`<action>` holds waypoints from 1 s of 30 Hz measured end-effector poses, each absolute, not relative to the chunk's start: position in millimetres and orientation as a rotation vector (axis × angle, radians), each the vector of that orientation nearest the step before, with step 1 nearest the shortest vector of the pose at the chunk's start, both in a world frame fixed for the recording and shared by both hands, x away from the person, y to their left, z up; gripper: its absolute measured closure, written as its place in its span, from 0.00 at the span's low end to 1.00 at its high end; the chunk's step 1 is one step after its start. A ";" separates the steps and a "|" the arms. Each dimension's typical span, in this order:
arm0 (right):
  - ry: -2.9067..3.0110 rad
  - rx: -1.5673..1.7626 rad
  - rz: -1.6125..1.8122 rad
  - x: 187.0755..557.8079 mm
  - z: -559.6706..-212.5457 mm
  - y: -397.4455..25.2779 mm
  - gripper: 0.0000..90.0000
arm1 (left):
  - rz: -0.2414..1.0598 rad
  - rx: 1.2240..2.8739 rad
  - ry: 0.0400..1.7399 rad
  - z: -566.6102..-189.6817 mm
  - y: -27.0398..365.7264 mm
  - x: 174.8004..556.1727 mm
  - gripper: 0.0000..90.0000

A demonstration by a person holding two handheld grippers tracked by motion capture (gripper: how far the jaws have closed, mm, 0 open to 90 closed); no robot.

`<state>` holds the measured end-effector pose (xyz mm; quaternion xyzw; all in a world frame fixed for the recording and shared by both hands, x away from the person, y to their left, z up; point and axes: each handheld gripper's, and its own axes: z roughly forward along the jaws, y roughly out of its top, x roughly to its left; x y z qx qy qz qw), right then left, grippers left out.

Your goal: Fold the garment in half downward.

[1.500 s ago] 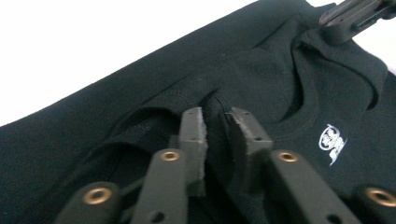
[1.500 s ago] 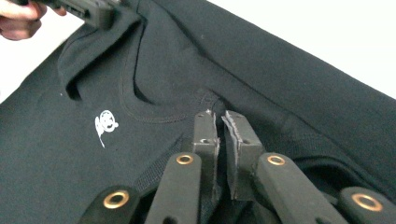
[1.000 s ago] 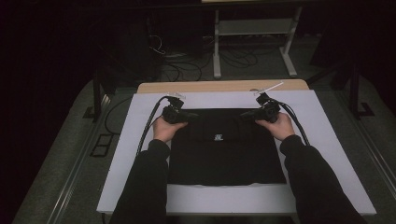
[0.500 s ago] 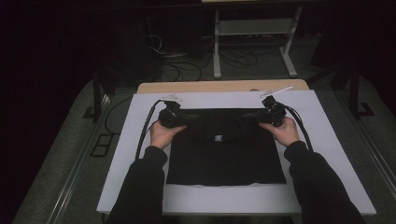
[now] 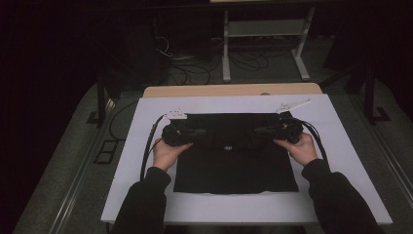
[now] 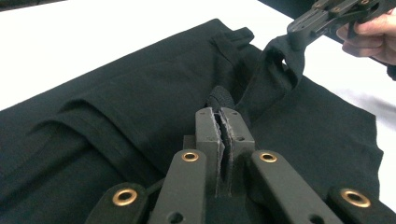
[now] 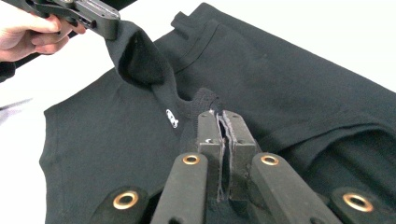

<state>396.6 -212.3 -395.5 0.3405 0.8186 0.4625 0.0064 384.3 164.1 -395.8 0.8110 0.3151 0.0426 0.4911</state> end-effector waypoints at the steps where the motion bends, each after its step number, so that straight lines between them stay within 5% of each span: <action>1: 2.563 1.062 1.450 394.6 -395.9 -212.3 0.95 | 0.105 1.966 0.764 -396.9 165.0 381.2 0.95; 30: 2.594 1.091 1.452 355.5 -408.9 -226.5 0.95 | 0.056 1.990 0.769 -413.9 168.5 345.7 0.95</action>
